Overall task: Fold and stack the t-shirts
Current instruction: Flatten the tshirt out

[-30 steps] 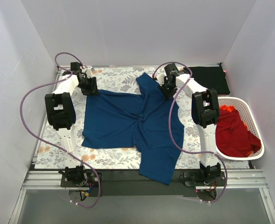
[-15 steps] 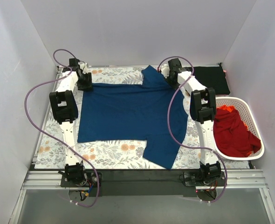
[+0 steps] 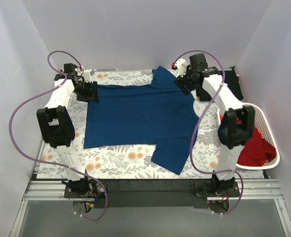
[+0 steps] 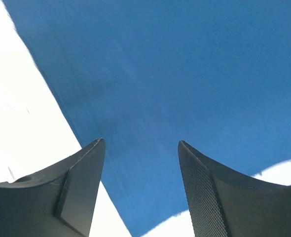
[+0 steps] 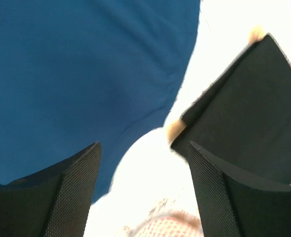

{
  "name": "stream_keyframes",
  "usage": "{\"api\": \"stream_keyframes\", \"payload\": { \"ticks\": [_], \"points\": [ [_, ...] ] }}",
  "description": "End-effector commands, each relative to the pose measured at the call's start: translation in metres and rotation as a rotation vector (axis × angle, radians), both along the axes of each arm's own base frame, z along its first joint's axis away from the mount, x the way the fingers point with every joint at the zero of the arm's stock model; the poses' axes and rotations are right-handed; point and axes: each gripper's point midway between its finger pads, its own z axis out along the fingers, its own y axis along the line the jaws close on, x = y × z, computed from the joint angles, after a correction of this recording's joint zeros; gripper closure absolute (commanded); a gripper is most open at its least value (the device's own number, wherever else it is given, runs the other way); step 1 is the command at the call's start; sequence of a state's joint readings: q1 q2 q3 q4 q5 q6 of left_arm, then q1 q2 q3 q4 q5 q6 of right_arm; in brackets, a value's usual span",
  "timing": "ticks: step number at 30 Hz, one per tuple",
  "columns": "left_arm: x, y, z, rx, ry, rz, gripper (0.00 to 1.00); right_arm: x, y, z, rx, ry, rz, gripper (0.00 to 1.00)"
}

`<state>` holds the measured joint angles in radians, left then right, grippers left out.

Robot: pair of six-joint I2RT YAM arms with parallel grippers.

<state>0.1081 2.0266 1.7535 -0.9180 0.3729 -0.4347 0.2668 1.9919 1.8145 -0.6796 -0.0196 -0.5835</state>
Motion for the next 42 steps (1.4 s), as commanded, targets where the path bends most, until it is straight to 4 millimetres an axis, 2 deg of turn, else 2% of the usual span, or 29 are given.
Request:
{"api": "stream_keyframes", "payload": {
  "ticks": [1,2,3,5,7,8,9,10,16,17,21,23,25,26,28,29,32,35,40,42],
  "points": [
    [-0.059,-0.018,0.033,-0.055,-0.010,-0.149,0.41,-0.079,0.034,0.009,0.102,0.135,0.142,0.26],
    [-0.081,-0.020,0.015,-0.055,0.041,-0.171,0.42,-0.097,0.035,0.001,0.099,0.186,0.148,0.30],
    [-0.091,-0.021,0.012,-0.055,0.050,-0.177,0.43,-0.126,0.041,-0.020,0.103,0.273,0.178,0.33],
    [-0.119,-0.024,0.003,-0.060,0.077,-0.197,0.43,-0.155,0.043,-0.024,0.096,0.301,0.216,0.40],
    [-0.136,-0.024,-0.005,-0.057,0.110,-0.202,0.46,-0.193,0.041,-0.046,0.078,0.380,0.245,0.47],
    [-0.142,-0.022,-0.006,-0.044,0.108,-0.197,0.46,-0.206,0.039,-0.055,0.076,0.416,0.243,0.51],
    [-0.156,-0.023,-0.018,-0.041,0.148,-0.196,0.46,-0.216,0.040,-0.061,0.075,0.442,0.251,0.53],
    [-0.159,-0.021,-0.021,-0.030,0.145,-0.193,0.47,-0.231,0.033,-0.075,0.058,0.486,0.249,0.56],
    [-0.202,-0.005,-0.058,0.075,0.236,-0.186,0.51,-0.253,0.015,-0.116,-0.004,0.545,0.219,0.63],
    [-0.206,-0.002,-0.062,0.091,0.245,-0.184,0.52,-0.264,0.008,-0.127,-0.024,0.578,0.213,0.63],
    [-0.227,0.008,-0.070,0.143,0.291,-0.186,0.55,-0.276,-0.011,-0.140,-0.099,0.592,0.199,0.64],
    [-0.237,0.007,-0.068,0.143,0.315,-0.200,0.56,-0.279,-0.014,-0.136,-0.107,0.588,0.200,0.65],
    [-0.241,0.005,-0.063,0.131,0.324,-0.210,0.56,-0.278,-0.010,-0.122,-0.082,0.565,0.211,0.65],
    [-0.235,0.005,-0.056,0.133,0.301,-0.213,0.57,-0.282,-0.008,-0.115,-0.066,0.575,0.226,0.64],
    [-0.232,0.002,-0.043,0.109,0.289,-0.223,0.54,-0.275,0.000,-0.091,-0.026,0.517,0.256,0.61],
    [-0.222,-0.003,-0.030,0.090,0.247,-0.229,0.53,-0.277,0.000,-0.084,-0.021,0.510,0.274,0.57],
    [-0.224,-0.008,-0.017,0.056,0.243,-0.256,0.48,-0.279,-0.002,-0.069,-0.021,0.450,0.317,0.55],
    [-0.229,-0.009,-0.018,0.056,0.239,-0.283,0.44,-0.286,-0.008,-0.077,-0.072,0.424,0.369,0.51],
    [-0.236,-0.013,-0.021,0.031,0.254,-0.296,0.42,-0.290,0.002,-0.093,-0.136,0.382,0.404,0.47],
    [-0.236,-0.013,-0.022,0.036,0.255,-0.295,0.41,-0.299,0.004,-0.101,-0.158,0.397,0.424,0.47]
  ]
}}
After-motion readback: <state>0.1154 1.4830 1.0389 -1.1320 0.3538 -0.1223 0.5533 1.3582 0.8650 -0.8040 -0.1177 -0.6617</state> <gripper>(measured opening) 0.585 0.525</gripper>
